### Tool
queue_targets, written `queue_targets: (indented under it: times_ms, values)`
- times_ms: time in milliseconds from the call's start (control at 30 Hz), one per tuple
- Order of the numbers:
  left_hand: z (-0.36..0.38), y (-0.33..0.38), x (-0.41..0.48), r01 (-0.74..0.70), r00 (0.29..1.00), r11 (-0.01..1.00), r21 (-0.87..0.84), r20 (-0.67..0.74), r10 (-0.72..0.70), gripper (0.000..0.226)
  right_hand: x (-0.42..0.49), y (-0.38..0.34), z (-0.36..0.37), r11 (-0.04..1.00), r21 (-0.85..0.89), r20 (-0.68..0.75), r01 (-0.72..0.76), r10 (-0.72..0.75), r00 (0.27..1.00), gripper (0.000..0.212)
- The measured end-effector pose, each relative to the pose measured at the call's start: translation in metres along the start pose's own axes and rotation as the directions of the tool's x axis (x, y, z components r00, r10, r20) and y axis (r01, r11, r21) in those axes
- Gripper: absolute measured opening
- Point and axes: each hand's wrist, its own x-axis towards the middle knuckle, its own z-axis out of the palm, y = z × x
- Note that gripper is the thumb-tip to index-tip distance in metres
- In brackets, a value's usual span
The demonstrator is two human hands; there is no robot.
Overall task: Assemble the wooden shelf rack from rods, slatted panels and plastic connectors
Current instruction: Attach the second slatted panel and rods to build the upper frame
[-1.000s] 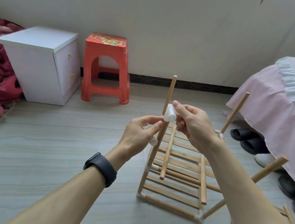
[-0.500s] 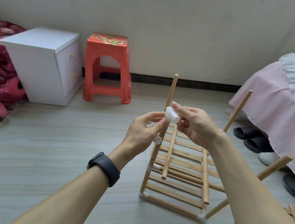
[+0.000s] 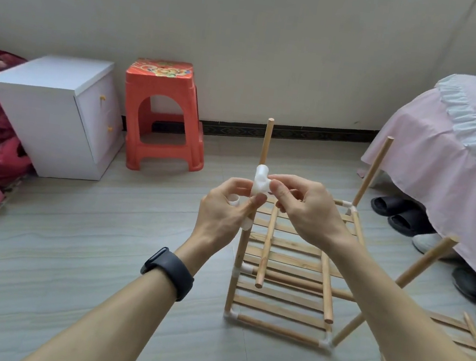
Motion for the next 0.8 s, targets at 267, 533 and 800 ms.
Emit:
queue_targets:
  times_ms: [267, 533, 800]
  values:
    - [-0.002, 0.016, 0.005, 0.005, 0.999, 0.999, -0.047, -0.048, -0.007, 0.041, 0.002, 0.002, 0.002, 0.995, 0.089, 0.022, -0.036, 0.034, 0.999, 0.030]
    - [0.001, 0.014, 0.015, 0.119, 0.993, 0.979, -0.165, 0.040, -0.114, 0.035, 0.000, 0.007, 0.001, 0.992, 0.123, 0.012, -0.038, 0.036, 0.999, 0.032]
    - [-0.002, 0.015, 0.011, 0.150, 0.988, 0.969, -0.194, 0.059, -0.141, 0.039, -0.001, 0.003, 0.005, 0.988, 0.135, 0.012, -0.079, 0.078, 0.997, 0.031]
